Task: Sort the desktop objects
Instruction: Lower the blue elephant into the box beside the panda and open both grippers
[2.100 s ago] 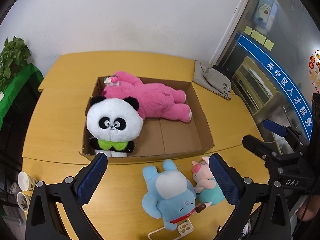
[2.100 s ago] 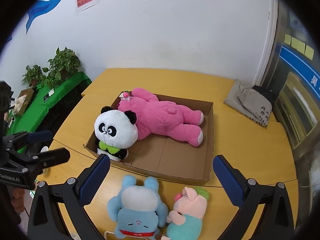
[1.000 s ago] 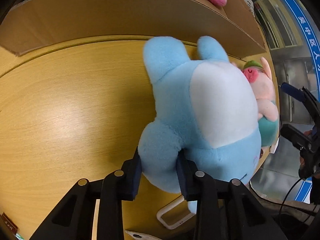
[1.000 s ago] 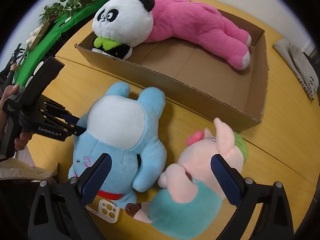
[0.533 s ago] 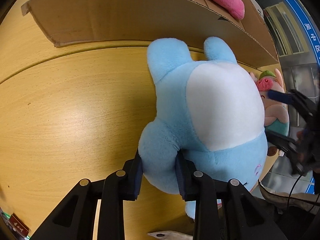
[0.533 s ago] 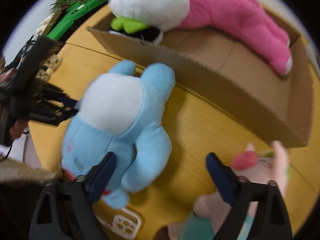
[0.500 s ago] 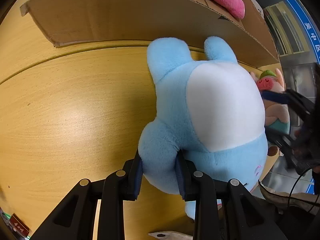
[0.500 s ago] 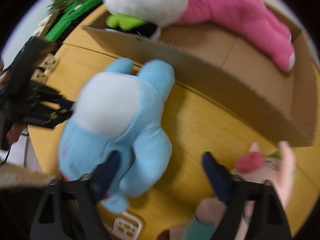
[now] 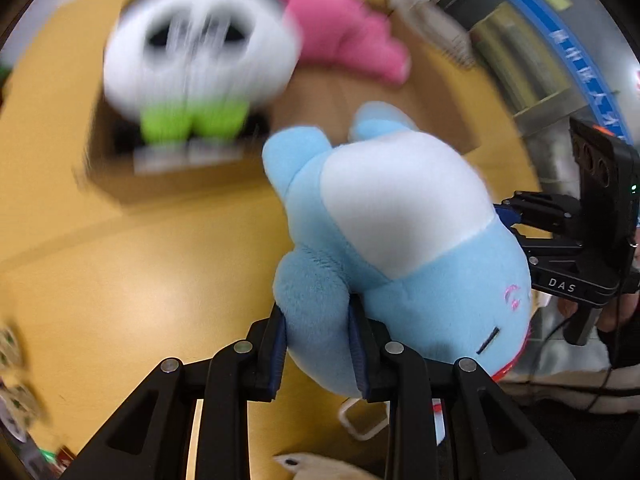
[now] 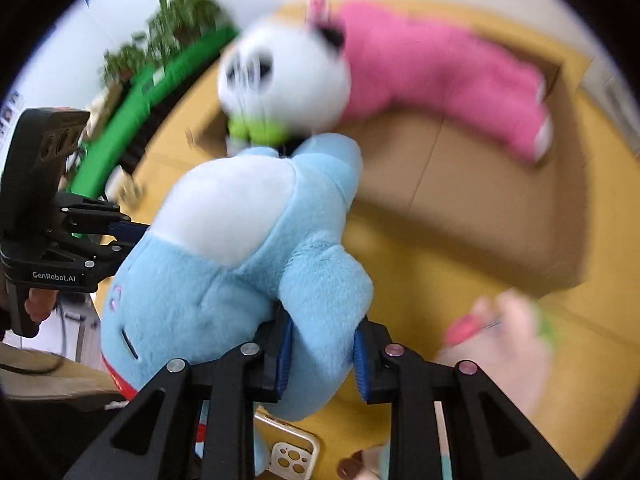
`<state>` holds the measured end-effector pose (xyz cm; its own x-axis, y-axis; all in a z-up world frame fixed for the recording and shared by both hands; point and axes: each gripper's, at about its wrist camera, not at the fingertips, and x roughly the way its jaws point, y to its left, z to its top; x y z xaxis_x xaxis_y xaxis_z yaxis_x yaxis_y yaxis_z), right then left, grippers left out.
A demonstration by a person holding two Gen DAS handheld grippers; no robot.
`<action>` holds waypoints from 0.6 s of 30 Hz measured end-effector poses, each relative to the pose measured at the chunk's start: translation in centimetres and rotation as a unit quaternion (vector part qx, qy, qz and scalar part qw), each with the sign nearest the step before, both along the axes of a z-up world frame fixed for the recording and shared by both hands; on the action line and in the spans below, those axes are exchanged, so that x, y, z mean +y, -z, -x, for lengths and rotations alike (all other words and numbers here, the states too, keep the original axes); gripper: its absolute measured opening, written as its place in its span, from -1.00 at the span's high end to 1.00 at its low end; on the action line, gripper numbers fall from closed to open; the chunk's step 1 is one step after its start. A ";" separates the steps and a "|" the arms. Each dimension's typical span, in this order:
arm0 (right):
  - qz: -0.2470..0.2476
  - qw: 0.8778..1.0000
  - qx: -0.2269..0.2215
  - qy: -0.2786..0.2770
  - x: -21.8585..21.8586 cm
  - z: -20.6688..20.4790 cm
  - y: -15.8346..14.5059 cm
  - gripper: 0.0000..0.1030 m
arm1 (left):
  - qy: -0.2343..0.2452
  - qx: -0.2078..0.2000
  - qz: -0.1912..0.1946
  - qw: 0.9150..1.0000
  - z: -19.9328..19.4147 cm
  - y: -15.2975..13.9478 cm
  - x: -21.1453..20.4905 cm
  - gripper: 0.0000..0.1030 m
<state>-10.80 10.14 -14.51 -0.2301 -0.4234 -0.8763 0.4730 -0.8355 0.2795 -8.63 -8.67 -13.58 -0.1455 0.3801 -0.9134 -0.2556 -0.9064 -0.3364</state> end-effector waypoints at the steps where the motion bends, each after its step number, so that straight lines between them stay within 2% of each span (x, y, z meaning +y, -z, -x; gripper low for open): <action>1: 0.005 1.000 0.017 0.009 0.6 0.5 -1.5 0.53 | 0.004 0.026 -0.003 1.000 1.0 -1.9 0.4 0.44; 4: 0.007 0.997 0.066 0.034 2.0 3.7 -4.2 0.53 | 0.014 0.088 -0.007 0.996 4.7 -5.7 1.9 0.44; 6: 0.001 0.995 0.085 0.046 2.6 6.3 -4.6 0.53 | 0.017 0.109 -0.002 0.994 8.1 -6.3 2.7 0.44; 8: -0.006 0.994 0.092 0.054 2.9 9.2 -4.0 0.53 | 0.023 0.116 0.015 0.993 11.1 -5.7 3.1 0.43; 10: -0.016 0.994 0.089 0.057 2.9 11.6 -2.6 0.53 | 0.027 0.114 0.028 0.993 13.4 -4.0 3.6 0.44; 13: -0.028 0.995 0.069 0.061 3.0 14.4 0.9 0.53 | 0.026 0.091 0.046 0.994 16.5 -1.6 3.0 0.43; 14: -0.032 0.996 0.060 0.062 3.0 14.9 2.1 0.53 | 0.027 0.080 0.055 0.995 17.4 0.1 3.1 0.43; 16: -0.047 0.997 0.021 0.065 2.9 16.1 5.3 0.53 | 0.028 0.058 0.074 0.995 19.1 3.2 3.3 0.44; 18: -0.071 0.995 -0.018 0.061 2.5 16.1 8.3 0.53 | 0.038 0.045 0.092 0.994 19.2 5.1 4.1 0.44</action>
